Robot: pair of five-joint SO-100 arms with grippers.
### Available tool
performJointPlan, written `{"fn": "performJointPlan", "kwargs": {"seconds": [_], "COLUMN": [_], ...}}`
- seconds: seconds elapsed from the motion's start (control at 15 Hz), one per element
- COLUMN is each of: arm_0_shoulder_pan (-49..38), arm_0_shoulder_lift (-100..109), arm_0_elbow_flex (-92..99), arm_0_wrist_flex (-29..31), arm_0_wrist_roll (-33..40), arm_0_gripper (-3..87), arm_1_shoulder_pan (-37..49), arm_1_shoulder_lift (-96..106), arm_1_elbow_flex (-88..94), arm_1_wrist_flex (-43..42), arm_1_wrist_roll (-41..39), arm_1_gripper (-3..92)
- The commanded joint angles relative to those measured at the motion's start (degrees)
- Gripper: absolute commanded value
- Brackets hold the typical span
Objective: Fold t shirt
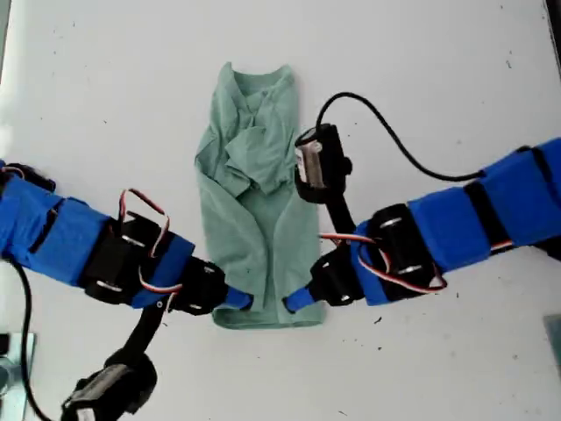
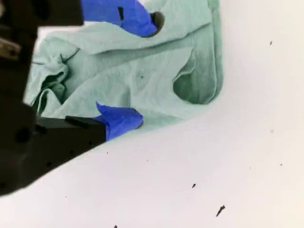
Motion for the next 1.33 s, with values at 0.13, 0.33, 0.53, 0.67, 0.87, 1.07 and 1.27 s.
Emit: {"fn": "performJointPlan", "kwargs": {"seconds": [0.13, 0.33, 0.53, 0.67, 0.87, 1.07, 1.27], "arm_0_shoulder_pan": [0.3, 3.3, 5.4, 7.5, 10.0, 11.0, 9.1], "arm_0_shoulder_lift": [-3.5, -9.2, -9.1, -9.1, -3.3, -1.4, 1.0], "arm_0_elbow_flex": [7.6, 6.7, 0.8, -10.2, -14.8, -14.8, -14.3], "arm_0_wrist_flex": [-12.8, -19.7, -19.2, -15.4, -16.8, -18.4, -17.4], "arm_0_wrist_roll": [-0.8, -0.4, 1.7, 7.4, 12.1, 12.0, 11.3], "arm_0_gripper": [25.1, 11.8, -0.2, -0.2, -0.3, -0.3, -0.3], "arm_1_shoulder_pan": [-1.8, -3.7, -4.1, -5.0, -8.4, -9.7, -3.1], "arm_1_shoulder_lift": [-8.8, -19.2, -17.6, -8.8, 4.0, 7.1, 7.4], "arm_1_elbow_flex": [-2.6, -5.0, -6.8, -7.7, -10.5, -10.5, -10.2], "arm_1_wrist_flex": [-7.7, -11.4, -8.4, -4.9, -1.8, -3.9, -5.4], "arm_1_wrist_roll": [1.5, 3.3, 1.4, -2.5, -7.2, -7.3, -12.7], "arm_1_gripper": [33.7, 14.0, -0.5, -0.5, -0.5, -0.4, -0.4]}}
